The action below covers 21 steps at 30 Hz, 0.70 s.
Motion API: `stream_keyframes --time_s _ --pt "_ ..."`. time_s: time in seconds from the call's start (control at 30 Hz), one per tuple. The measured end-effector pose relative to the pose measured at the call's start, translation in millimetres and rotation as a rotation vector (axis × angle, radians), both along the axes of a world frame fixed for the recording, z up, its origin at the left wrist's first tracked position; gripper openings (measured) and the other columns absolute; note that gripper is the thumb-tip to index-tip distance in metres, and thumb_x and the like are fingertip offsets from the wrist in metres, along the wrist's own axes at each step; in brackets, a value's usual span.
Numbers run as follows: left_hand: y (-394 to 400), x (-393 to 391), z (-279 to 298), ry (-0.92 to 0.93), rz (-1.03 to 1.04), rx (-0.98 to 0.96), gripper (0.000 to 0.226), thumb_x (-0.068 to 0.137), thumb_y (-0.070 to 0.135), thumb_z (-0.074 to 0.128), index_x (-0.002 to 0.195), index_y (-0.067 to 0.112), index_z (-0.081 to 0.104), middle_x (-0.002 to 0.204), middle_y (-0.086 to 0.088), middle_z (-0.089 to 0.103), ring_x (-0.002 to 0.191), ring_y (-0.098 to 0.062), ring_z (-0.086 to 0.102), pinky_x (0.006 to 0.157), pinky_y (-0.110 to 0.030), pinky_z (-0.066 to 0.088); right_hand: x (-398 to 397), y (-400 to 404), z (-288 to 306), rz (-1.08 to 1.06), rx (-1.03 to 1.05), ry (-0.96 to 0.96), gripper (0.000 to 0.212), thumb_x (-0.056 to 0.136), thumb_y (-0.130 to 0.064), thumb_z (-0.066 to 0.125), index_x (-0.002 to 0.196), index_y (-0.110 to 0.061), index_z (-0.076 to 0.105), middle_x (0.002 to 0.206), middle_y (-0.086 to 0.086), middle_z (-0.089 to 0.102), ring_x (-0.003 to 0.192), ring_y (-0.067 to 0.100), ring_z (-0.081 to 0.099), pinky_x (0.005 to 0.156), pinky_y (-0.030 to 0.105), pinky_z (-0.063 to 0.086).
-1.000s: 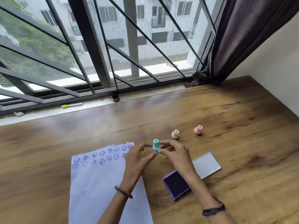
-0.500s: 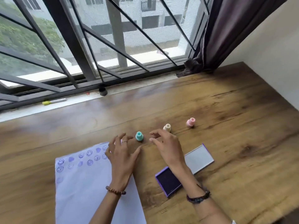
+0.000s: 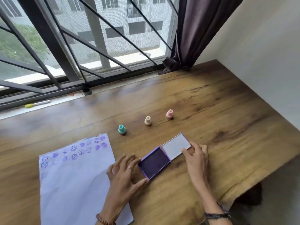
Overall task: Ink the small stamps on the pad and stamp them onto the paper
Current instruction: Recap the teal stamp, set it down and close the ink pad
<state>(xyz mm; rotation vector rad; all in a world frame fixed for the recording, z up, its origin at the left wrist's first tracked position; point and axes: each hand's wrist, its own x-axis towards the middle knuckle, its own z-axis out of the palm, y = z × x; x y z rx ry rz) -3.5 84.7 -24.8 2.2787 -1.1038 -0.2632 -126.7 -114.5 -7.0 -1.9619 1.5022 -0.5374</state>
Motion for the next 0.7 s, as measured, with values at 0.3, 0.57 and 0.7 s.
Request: stream_keyframes --time_s 0.3,0.57,0.7 --pt "0.6 -4.4 1.2 -0.044 0.011 -0.022 0.059 0.068 0.066 0.052 0.12 0.037 0.051 0.126 0.013 0.051 0.129 -0.007 0.021 0.102 -0.019 -0.005 -8.3 22.2 35.6 0.128 -0.061 -0.362 0.017 0.083 -0.005 0.063 0.096 -0.015 0.059 0.091 0.005 0.071 0.08 0.015 0.067 0.065 0.016 0.049" --pt "6.1 -1.7 -6.0 -0.016 0.008 -0.054 0.049 0.077 0.069 0.037 0.12 0.047 0.046 0.129 0.02 0.044 0.125 -0.003 0.027 0.094 -0.026 0.009 -32.8 80.6 -6.8 0.752 -0.511 -0.09 0.023 0.079 -0.007 0.059 0.099 -0.017 0.064 0.103 -0.001 0.069 0.103 0.006 0.06 0.087 0.016 0.046" --pt "5.8 -2.7 -8.4 -0.001 0.02 -0.07 0.039 0.081 0.055 0.041 0.119 0.05 0.045 0.127 0.021 0.042 0.121 0.0 0.03 0.093 -0.028 0.012 -33.8 87.0 -10.9 0.797 -0.486 -0.046 0.026 0.07 -0.006 0.073 0.092 -0.019 0.066 0.095 -0.006 0.069 0.099 0.002 0.055 0.078 0.015 0.046"
